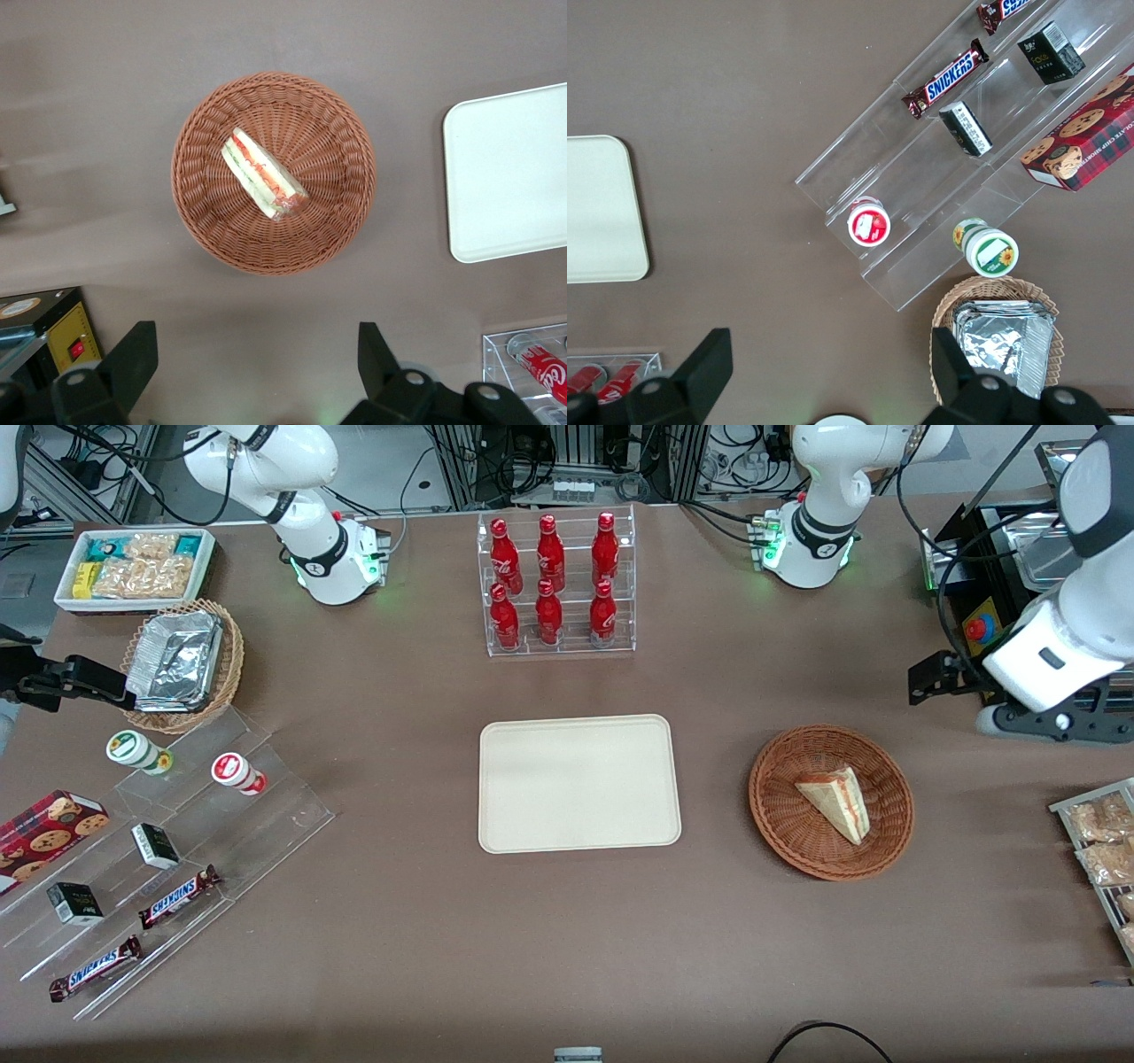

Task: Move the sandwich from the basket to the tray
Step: 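Move the left gripper over the wrapped sandwich in the wicker basket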

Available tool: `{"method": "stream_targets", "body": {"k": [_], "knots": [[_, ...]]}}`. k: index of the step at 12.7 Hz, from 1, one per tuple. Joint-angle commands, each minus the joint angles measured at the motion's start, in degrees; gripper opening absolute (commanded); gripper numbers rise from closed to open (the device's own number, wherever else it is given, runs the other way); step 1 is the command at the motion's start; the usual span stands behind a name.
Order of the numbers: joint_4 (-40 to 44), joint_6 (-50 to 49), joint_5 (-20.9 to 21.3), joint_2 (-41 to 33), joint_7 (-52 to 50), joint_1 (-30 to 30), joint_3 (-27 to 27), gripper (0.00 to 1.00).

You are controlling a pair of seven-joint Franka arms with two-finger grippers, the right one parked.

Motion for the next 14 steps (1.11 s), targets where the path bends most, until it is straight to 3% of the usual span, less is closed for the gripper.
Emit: {"method": "stream_targets", "body": {"k": [1,7,14], "knots": [[-6.6,6.7,-0.8,0.9,-0.1,1.0,-0.8,1.0],[-23.1,27.2,-0.6,1.2,-1.3,0.8,-0.7,1.0],[-33.9,45.3,-0.5,3.8,-18.7,0.2,-0.8,1.0]]}}
